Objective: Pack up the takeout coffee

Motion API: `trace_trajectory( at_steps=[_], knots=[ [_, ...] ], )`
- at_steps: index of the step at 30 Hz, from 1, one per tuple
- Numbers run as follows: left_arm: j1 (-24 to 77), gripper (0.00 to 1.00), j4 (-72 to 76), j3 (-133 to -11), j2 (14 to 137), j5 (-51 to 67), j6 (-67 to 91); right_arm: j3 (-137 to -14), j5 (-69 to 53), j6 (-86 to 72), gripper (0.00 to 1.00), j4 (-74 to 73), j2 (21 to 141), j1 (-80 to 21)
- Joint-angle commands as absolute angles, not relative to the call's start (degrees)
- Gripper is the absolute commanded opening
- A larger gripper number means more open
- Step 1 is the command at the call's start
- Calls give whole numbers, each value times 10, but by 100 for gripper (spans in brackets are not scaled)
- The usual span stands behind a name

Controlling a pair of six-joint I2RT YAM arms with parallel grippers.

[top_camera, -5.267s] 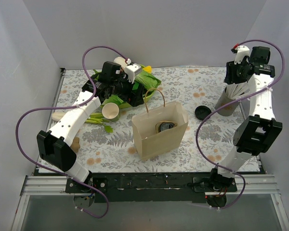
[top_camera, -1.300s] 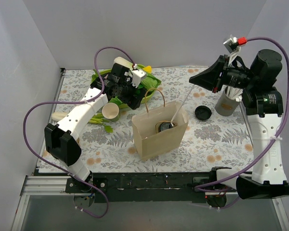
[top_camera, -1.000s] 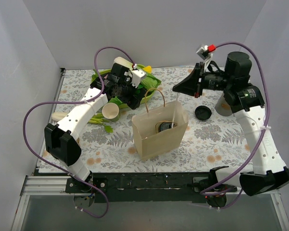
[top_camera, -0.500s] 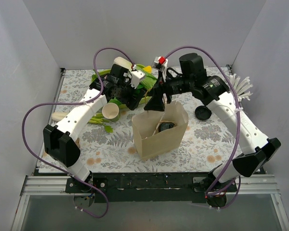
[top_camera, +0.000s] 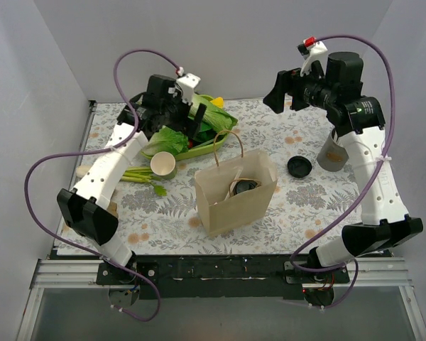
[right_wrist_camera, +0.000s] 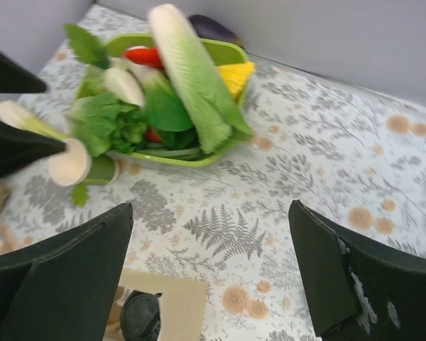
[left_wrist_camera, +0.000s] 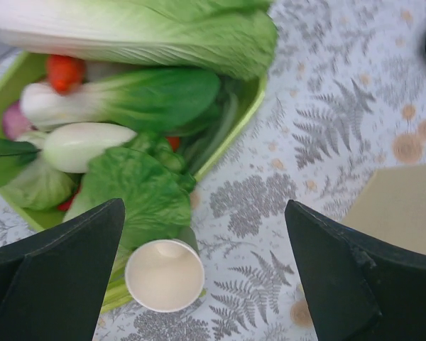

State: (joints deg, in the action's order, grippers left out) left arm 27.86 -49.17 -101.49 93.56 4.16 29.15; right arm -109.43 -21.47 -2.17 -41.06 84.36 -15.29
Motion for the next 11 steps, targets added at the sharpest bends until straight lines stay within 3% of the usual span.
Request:
trace_trajectory(
  at_steps=[1, 5, 11],
  knots=[
    [201, 98, -452, -1070, 942, 33, 359, -1099, -24, -76, 98, -438, 856, -154],
    [108, 98, -437, -1100, 959, 97, 410, -1086, 21, -68, 98, -439, 853, -154],
    [58, 98, -415, -1129, 983, 178, 437, -1106, 68, -47, 98, -420, 865, -154]
  ],
)
